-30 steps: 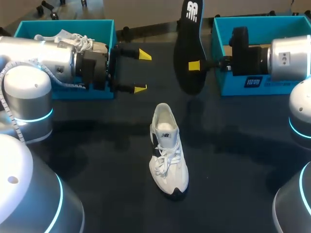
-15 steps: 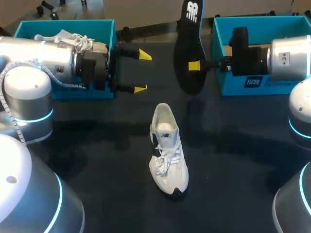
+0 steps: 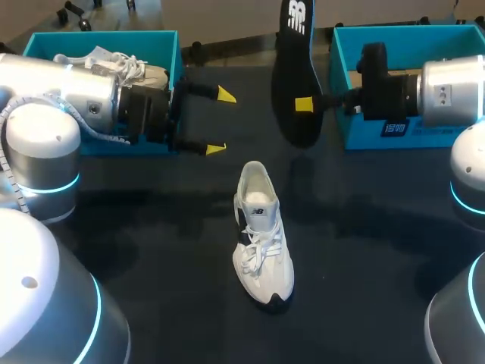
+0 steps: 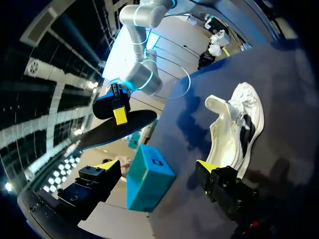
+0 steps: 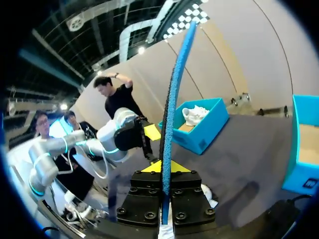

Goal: Take the shoe out of the shoebox, open the shoe tongue, remove and reinsert the insole, then place the shoe into the shoebox

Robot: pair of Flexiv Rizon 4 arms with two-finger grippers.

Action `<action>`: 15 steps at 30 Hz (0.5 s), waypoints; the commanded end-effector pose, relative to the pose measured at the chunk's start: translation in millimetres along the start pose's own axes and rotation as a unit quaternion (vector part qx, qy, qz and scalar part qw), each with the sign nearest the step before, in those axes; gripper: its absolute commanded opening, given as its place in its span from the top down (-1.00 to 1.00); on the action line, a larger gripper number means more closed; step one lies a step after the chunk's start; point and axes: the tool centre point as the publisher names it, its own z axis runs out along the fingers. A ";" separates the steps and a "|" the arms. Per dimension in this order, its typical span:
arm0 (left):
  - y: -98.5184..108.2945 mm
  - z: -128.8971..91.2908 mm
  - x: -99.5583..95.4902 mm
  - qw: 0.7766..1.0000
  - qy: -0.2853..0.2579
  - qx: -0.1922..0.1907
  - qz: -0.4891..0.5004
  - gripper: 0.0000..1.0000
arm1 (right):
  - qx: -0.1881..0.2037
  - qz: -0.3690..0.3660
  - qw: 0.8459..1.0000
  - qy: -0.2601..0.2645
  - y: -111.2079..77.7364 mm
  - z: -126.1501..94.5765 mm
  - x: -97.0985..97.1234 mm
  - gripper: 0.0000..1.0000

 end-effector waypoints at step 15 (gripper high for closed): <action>10.8 -16.3 45.6 0.990 0.070 -0.057 -0.106 -1.00 | -0.007 -0.062 0.996 0.057 -11.6 32.8 -21.3 1.00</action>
